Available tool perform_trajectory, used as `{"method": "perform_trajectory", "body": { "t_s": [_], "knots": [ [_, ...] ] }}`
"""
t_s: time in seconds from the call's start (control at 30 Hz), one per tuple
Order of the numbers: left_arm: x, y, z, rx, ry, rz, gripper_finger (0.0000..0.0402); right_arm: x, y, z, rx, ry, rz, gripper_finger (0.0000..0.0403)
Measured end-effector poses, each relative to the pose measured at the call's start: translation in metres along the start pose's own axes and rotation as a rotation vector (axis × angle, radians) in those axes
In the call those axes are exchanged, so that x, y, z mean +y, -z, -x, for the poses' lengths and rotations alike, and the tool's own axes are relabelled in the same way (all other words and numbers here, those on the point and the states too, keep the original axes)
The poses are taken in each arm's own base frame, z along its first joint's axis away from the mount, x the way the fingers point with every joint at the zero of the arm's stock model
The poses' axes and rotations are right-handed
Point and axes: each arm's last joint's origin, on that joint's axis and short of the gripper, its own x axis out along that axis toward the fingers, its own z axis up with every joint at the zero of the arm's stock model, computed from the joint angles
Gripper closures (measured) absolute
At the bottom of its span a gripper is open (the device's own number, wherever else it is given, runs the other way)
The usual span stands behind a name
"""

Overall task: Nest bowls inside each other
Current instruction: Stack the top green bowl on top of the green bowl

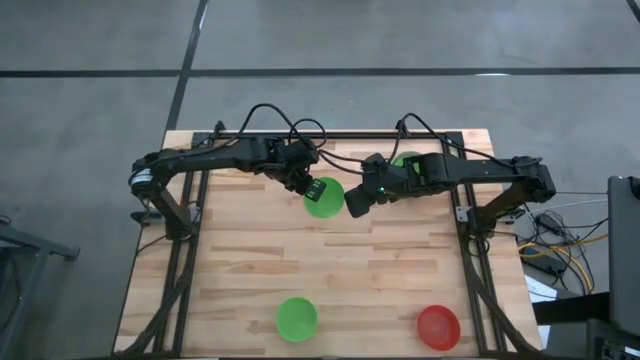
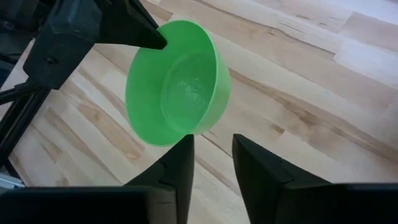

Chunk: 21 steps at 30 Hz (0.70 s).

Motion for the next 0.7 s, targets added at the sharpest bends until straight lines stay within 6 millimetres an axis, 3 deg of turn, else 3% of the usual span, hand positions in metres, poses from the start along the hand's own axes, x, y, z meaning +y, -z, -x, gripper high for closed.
{"method": "perform_trajectory", "body": {
  "t_s": [0.33, 0.7],
  "knots": [
    [0.0001, -0.0001, 0.0000, 0.000, 0.000, 0.000, 0.0392, -0.0001, 0.0000, 0.0000, 0.000, 0.001, -0.021, 0.0259],
    [0.0001, -0.0001, 0.0000, 0.000, 0.000, 0.000, 0.0392, -0.0001, 0.0000, 0.0000, 0.000, 0.001, -0.047, 0.0290]
  ]
}}
